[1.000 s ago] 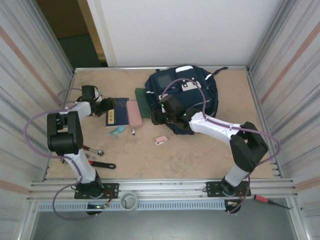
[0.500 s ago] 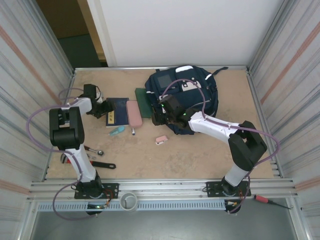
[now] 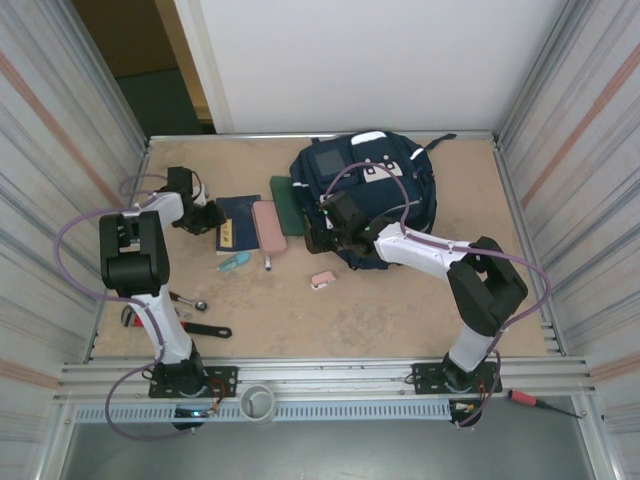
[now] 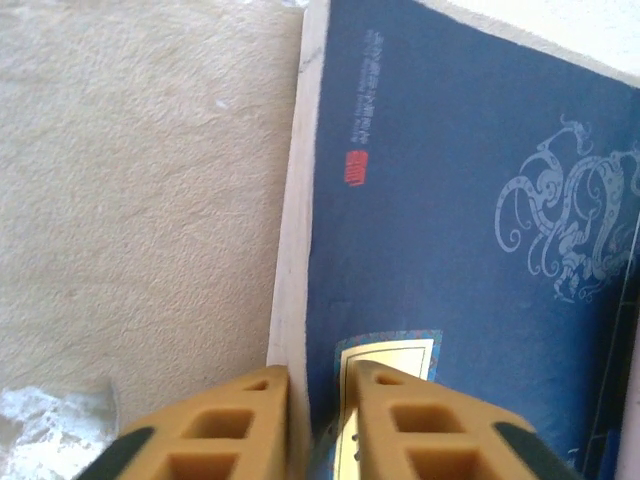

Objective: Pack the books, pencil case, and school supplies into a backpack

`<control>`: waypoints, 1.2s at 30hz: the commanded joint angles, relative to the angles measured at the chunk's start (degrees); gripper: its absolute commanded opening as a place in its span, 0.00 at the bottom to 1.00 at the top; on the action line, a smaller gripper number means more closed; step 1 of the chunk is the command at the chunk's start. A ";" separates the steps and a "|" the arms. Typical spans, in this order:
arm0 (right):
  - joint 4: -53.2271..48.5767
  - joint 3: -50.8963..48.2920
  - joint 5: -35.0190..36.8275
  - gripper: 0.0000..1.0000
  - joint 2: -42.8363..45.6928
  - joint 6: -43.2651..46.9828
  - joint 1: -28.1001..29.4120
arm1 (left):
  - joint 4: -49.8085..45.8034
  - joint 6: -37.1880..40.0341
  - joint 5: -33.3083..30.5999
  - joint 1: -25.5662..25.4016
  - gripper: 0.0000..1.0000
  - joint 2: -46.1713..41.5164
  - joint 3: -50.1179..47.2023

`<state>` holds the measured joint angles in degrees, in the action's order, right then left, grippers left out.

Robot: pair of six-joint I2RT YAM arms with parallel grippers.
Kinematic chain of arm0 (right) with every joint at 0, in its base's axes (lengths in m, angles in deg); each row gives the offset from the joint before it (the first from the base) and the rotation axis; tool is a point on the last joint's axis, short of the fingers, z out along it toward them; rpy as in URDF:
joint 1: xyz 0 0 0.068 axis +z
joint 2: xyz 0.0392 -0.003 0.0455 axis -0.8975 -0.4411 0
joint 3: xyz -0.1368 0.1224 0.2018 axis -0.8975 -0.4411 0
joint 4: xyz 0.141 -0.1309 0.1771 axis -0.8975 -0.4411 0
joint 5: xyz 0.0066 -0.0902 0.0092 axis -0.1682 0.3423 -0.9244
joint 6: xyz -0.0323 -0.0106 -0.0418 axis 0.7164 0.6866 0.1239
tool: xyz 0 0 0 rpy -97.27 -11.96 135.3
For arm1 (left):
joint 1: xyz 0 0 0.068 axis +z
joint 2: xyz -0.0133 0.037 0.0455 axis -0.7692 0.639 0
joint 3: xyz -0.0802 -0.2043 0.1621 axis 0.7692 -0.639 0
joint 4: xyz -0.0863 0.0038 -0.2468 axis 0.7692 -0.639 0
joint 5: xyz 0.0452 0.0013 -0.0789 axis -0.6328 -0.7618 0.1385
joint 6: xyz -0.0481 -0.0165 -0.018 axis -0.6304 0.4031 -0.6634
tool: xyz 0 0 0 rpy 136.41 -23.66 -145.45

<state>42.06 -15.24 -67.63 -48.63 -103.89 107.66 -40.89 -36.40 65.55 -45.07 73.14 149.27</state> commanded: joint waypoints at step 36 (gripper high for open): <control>0.13 1.31 -19.22 0.75 3.68 -6.76 -7.30 | 17.59 -15.48 4.30 0.70 0.00 -39.30 -15.58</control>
<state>39.92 -14.78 -76.55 -48.90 -107.94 102.33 -27.21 -48.42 66.20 -42.76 38.35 133.54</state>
